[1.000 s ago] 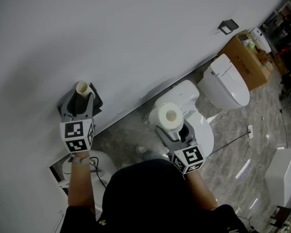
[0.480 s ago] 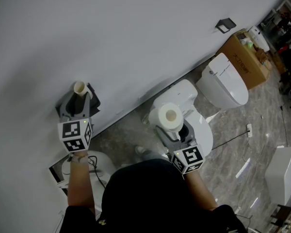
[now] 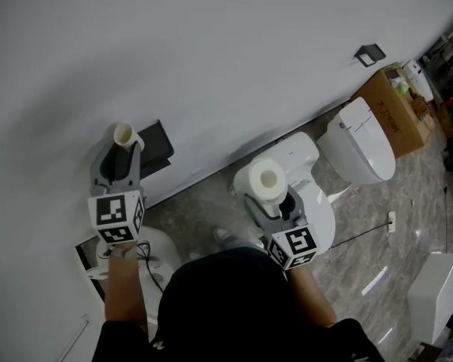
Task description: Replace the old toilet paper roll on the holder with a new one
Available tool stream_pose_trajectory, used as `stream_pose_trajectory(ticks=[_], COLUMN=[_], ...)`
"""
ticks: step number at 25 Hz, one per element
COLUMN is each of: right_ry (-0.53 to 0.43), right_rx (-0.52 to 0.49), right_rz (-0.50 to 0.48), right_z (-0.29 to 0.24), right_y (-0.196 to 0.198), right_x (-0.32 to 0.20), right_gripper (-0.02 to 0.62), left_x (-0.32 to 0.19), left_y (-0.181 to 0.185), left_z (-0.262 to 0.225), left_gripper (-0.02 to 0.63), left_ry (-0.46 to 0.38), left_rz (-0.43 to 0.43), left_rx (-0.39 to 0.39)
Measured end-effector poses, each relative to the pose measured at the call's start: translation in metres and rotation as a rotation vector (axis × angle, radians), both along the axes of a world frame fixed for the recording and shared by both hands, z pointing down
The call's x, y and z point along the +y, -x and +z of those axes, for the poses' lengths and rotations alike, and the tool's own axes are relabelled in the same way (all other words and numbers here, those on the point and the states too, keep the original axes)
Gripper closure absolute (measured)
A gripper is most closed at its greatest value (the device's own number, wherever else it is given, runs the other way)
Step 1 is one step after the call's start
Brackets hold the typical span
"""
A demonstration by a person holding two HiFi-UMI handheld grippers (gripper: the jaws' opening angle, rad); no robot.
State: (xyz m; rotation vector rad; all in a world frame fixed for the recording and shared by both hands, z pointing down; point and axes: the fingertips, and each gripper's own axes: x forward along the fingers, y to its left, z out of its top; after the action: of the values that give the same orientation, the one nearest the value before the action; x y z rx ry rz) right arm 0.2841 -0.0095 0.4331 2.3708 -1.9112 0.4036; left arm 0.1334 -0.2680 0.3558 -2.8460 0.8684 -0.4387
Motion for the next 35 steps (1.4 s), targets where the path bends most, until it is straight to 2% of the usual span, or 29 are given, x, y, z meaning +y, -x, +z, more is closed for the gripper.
stream_pose_trajectory(ticks=[11,17,25,35], right_ry=[-0.008,0.0,0.014,0.021], right_rx=[0.018,0.022,0.024,0.038], right_rz=[-0.21,-0.327,-0.488,-0.65], right_z=[-0.001,0.002,0.006,0.006], right_y=[0.06,0.099,0.151,0.21], right_x=[-0.058,-0.088,-0.122,-0.143], right_gripper=[0.261,0.262,0.261,0.261], left_x=[-0.001,0.011,0.038,0.069], left_y=[0.105,0.162,0.216,0.269], left_z=[-0.002,0.024,0.065,0.092], left_gripper=[0.44,0.44,0.44,0.439], left_ry=[-0.012,0.043,0.151,0.198], left_rz=[-0.168,-0.261,-0.368,-0.468], left_rx=[0.016,0.007,0.003,-0.026])
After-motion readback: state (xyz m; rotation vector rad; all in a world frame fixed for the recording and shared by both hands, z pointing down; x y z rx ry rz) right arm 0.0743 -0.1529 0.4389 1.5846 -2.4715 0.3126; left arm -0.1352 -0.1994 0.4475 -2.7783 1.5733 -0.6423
